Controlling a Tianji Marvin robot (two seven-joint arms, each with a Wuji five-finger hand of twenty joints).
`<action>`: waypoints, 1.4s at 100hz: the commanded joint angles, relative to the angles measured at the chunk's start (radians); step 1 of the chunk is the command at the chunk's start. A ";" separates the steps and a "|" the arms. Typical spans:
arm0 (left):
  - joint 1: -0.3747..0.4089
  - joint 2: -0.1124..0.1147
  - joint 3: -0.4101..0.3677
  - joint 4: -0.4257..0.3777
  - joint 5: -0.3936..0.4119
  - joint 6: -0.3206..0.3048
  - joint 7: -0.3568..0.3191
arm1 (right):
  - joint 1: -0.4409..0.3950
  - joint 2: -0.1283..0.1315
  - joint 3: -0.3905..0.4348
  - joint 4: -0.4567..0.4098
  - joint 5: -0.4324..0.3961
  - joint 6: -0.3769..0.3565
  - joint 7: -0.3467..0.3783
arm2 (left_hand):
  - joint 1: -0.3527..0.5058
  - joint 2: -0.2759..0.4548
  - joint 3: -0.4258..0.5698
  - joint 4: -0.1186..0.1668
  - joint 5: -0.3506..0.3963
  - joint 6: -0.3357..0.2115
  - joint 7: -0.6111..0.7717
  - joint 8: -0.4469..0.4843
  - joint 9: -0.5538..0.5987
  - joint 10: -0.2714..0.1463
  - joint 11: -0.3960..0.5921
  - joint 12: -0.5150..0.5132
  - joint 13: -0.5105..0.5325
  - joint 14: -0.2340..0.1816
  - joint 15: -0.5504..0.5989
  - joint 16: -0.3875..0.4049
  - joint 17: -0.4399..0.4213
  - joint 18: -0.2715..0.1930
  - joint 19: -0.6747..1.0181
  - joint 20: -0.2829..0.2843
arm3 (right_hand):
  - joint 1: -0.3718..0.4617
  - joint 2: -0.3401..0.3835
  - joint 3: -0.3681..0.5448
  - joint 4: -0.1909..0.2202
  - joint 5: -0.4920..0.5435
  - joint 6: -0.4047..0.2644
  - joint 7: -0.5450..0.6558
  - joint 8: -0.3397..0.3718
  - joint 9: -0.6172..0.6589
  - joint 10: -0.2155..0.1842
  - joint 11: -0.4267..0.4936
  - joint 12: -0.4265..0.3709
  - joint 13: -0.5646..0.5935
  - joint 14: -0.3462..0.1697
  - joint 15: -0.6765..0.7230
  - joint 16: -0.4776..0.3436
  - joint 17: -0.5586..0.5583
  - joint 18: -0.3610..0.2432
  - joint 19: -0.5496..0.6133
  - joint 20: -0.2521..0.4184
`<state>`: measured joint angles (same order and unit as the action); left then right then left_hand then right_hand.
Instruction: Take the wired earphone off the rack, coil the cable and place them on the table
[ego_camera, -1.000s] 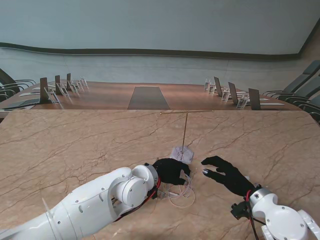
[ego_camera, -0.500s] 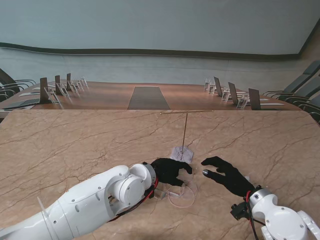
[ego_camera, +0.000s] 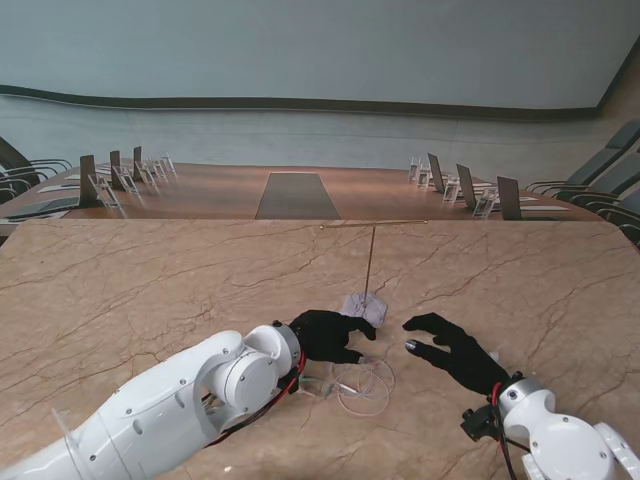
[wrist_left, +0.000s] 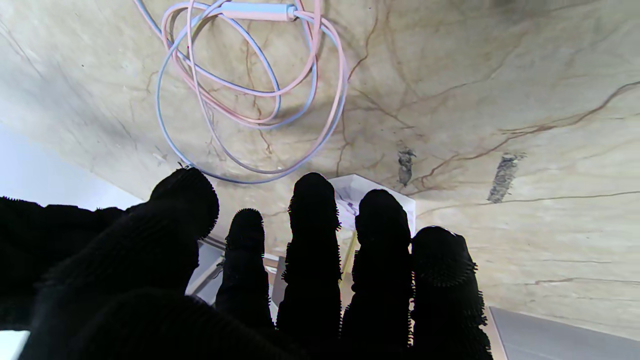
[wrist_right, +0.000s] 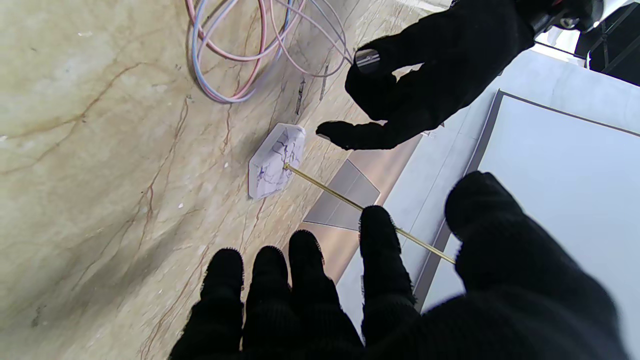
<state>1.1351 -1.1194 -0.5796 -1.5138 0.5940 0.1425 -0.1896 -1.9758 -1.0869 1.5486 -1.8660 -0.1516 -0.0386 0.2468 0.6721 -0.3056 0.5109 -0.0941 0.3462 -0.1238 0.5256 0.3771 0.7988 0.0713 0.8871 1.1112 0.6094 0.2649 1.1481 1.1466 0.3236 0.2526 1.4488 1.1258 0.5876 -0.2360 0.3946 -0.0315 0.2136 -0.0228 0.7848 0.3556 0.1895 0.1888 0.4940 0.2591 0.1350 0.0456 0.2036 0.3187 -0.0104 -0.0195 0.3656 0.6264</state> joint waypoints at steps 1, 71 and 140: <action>0.030 0.011 -0.014 -0.021 0.013 0.004 0.001 | -0.009 -0.005 -0.004 -0.008 -0.004 -0.005 -0.003 | -0.009 0.037 -0.028 0.041 -0.001 -0.027 -0.023 0.008 -0.046 0.028 -0.041 -0.023 -0.035 0.026 -0.035 -0.012 -0.032 -0.012 -0.024 -0.001 | -0.024 0.060 -0.020 0.023 -0.024 -0.022 0.005 -0.007 -0.018 -0.025 -0.024 -0.014 -0.029 -0.050 -0.022 -0.012 -0.011 -0.060 -0.030 0.025; 0.345 0.043 -0.305 -0.179 0.176 -0.019 0.087 | -0.042 0.003 0.014 -0.029 -0.030 -0.005 0.026 | 0.009 0.148 -0.249 0.050 -0.004 0.076 -0.077 0.016 -0.329 0.018 -0.584 -0.636 -0.330 -0.106 -0.841 -0.598 -0.355 -0.014 -0.600 -0.487 | -0.086 0.085 -0.070 0.019 -0.102 -0.061 -0.015 -0.038 -0.018 -0.090 -0.211 -0.089 -0.048 -0.135 -0.172 -0.073 -0.043 -0.144 -0.081 -0.018; 0.574 0.042 -0.479 -0.269 0.181 -0.073 0.153 | -0.114 0.014 0.021 -0.078 -0.089 -0.004 0.058 | -0.036 0.356 -0.532 0.061 -0.153 0.191 -0.140 -0.075 -0.574 -0.056 -0.646 -0.850 -0.529 -0.274 -1.042 -0.806 -0.401 -0.132 -1.085 -0.614 | -0.320 0.109 -0.053 -0.012 -0.135 -0.126 -0.376 -0.099 -0.051 -0.162 -0.508 -0.136 -0.054 -0.194 -0.232 -0.253 0.012 -0.175 -0.244 -0.215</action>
<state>1.6857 -1.0766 -1.0541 -1.7729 0.7808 0.0727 -0.0448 -2.0695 -1.0698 1.5683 -1.9300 -0.2372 -0.0437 0.3074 0.6716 0.0036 -0.0105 -0.0588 0.2262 0.0600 0.4227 0.3156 0.2637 0.0406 0.2537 0.2761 0.1142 0.0286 0.1271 0.3577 -0.0618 0.1569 0.4047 0.5226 0.3231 -0.1588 0.3288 -0.0319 0.0972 -0.1131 0.4514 0.2415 0.1642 0.0590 0.0182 0.1099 0.1135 -0.0872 -0.0087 0.0873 -0.0071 -0.1299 0.1567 0.4439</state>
